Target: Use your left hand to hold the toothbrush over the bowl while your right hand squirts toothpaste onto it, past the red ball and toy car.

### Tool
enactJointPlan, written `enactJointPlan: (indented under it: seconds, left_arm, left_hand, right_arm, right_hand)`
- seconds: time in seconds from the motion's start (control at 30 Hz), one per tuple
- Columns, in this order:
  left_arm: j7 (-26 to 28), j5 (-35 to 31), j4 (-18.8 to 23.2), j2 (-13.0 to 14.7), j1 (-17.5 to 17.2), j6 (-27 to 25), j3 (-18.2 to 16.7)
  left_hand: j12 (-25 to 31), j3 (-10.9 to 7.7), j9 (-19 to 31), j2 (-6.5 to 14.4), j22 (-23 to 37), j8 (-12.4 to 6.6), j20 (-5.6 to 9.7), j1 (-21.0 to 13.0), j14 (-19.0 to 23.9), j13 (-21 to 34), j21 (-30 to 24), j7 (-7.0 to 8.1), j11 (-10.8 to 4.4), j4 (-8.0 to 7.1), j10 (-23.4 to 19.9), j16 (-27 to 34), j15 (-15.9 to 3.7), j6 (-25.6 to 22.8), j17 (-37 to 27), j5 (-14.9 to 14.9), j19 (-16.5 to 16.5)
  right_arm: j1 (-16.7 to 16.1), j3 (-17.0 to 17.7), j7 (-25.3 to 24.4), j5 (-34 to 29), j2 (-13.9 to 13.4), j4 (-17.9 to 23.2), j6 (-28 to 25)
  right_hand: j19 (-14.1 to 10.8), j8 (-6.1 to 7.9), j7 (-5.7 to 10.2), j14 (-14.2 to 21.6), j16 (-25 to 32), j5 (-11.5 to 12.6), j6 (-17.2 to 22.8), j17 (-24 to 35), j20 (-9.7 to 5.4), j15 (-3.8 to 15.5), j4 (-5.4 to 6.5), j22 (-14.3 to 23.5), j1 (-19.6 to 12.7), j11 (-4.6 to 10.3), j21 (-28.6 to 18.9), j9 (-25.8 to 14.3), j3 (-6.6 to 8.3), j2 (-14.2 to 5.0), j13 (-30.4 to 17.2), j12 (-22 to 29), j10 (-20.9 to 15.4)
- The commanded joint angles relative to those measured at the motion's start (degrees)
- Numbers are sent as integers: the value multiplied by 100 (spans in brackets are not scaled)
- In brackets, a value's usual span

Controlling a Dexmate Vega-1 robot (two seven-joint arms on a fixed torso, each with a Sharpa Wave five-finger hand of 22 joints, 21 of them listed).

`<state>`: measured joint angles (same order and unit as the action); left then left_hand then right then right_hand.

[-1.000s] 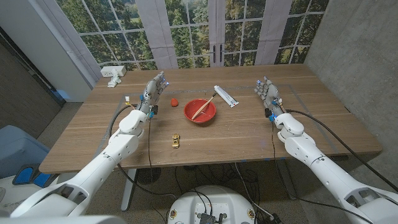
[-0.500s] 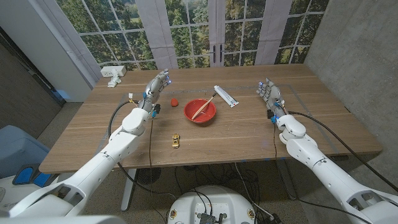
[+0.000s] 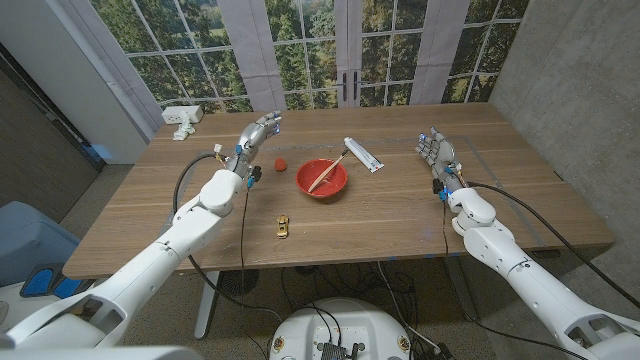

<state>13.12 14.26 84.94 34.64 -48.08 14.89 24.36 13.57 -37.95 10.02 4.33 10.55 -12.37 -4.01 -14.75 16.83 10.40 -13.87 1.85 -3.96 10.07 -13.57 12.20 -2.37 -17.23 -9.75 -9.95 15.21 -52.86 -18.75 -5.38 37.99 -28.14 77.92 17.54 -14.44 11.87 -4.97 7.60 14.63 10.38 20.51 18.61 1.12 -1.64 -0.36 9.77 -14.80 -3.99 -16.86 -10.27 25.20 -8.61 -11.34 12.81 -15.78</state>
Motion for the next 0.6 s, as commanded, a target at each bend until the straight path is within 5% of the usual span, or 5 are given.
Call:
enactJointPlan:
  seconds: [0.03,0.6]
  left_arm:
    - [262,-671,552,261,-28,-533,127]
    - [559,-1486,1238,465,-54,-1361,290]
  left_hand:
    - [77,7,28,-15,26,-44,8,-175,262,27,-57,-60,-36,44,-302,39,-126,-240,-34,14,160]
    - [144,97,44,-165,43,-138,84,-547,708,49,-83,-105,-116,72,-971,62,-357,-900,-48,16,346]
  right_arm:
    - [-209,79,-124,-26,-56,176,103]
    - [-470,193,-196,-2,-81,314,283]
  right_hand:
    - [-38,47,-4,63,36,-9,67,6,-9,15,-49,22,-11,0,24,-34,20,-4,-22,20,-72]
    - [-63,40,-21,81,46,-7,112,13,3,10,-104,25,-34,-28,52,-38,24,-6,-29,31,-149]
